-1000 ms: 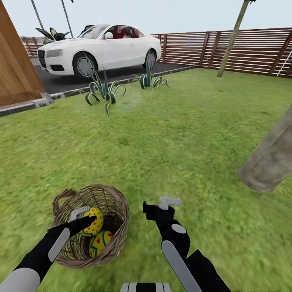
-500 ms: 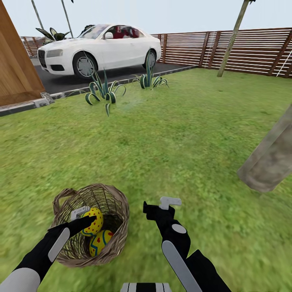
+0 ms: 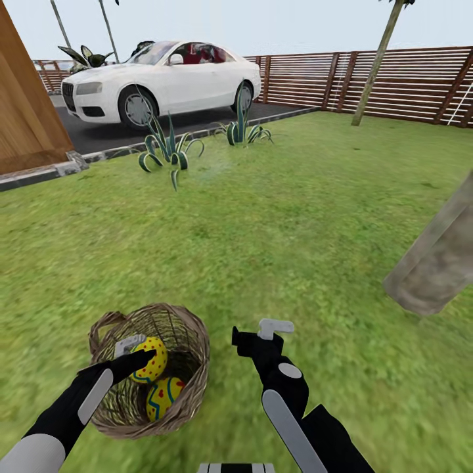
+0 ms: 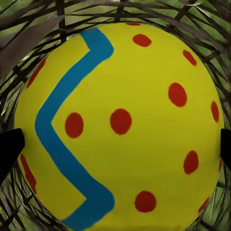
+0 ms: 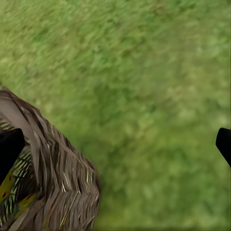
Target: Take the three Easter eggs out of the wicker basket on the lawn in the garden, then place them on the lawn next to a single tree (choose any tree) so that all three eggs are next to the same tree and none are left in the basket.
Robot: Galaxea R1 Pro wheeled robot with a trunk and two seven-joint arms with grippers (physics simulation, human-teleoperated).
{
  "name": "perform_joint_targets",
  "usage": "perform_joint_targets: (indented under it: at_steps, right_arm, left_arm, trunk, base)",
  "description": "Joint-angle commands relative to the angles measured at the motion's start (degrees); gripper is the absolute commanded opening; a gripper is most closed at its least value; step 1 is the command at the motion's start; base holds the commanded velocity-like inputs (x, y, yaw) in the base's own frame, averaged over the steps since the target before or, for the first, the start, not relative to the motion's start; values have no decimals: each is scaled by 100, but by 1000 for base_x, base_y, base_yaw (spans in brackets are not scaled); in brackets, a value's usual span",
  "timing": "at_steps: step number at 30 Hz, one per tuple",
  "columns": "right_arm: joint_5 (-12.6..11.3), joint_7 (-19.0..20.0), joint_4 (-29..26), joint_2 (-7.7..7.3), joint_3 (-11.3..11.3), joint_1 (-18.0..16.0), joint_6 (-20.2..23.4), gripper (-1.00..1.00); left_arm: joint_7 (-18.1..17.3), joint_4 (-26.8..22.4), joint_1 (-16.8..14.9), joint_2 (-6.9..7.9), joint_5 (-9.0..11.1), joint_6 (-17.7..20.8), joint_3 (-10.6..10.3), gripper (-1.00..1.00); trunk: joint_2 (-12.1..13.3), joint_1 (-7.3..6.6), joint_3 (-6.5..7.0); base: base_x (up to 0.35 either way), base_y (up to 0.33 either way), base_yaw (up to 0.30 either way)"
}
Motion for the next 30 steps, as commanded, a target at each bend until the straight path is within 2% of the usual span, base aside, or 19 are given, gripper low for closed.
perform_joint_targets:
  at_steps: [1,7,16,30]
  right_arm:
    - [-40,-49,-7,0,6,-4,18,100]
    - [-39,-49,-7,0,6,-3,19,100]
    - [-39,-49,-7,0,6,-4,19,100]
    - [-40,-49,-9,0,6,-7,19,100]
  left_arm:
    - [1,-5,-2,5,19,21,-13,-100]
    - [4,-5,-2,5,12,53,-13,-100]
    - [12,22,-2,5,10,456,-13,-100]
    - [178,68,-13,-1,1,864,-13,-100]
  trunk:
    - [40,-23,14]
    - [280,-155,122]
    - [641,-353,283]
    - [1203,-660,535]
  base:
    - [0,0,0]
    - [0,0,0]
    - [0,0,0]
    - [0,0,0]
